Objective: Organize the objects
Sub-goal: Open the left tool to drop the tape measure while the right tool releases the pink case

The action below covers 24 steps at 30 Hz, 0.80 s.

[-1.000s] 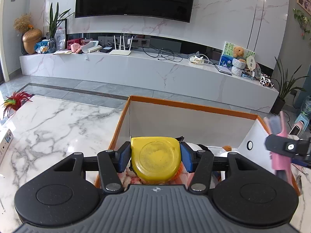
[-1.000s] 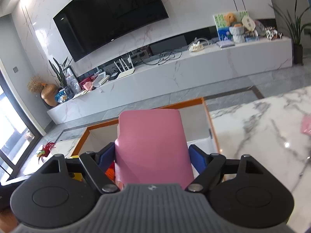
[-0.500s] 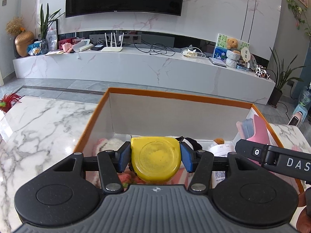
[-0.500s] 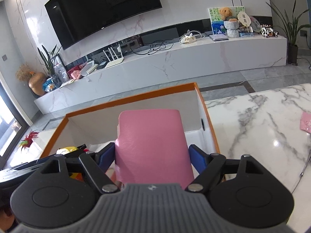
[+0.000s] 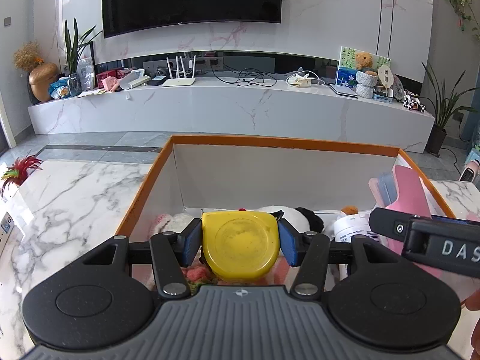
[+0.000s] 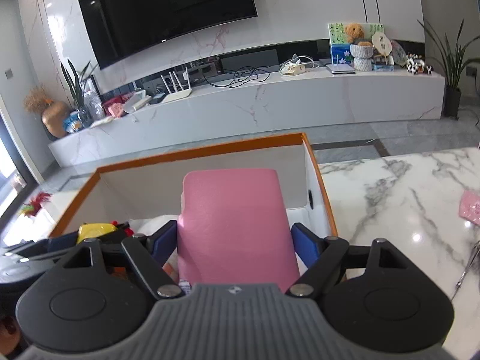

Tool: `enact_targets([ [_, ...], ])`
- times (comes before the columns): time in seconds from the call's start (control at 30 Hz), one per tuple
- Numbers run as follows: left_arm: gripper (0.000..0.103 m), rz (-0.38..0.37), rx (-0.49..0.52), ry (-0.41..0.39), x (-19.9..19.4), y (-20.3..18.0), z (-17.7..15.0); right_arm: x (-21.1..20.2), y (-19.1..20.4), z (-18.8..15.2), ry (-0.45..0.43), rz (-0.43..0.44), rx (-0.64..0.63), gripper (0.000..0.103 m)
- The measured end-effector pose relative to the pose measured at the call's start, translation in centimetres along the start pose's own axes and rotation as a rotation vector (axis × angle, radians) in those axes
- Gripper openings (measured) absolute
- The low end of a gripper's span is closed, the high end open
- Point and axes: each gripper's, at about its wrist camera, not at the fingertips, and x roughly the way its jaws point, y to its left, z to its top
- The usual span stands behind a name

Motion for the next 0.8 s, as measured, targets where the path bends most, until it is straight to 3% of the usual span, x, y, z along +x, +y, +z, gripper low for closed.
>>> enact_targets([
  [0.43, 0.062, 0.028, -0.007, 0.007, 0.1, 0.3, 0.0, 1.1, 2.4, -1.0, 0.047, -0.094, -0.167, 0.082],
  [0.8, 0.063, 0.032, -0.004, 0.019, 0.5, 0.5, -0.2, 1.1, 2.9, -1.5, 0.100, -0.109, -0.245, 0.082],
])
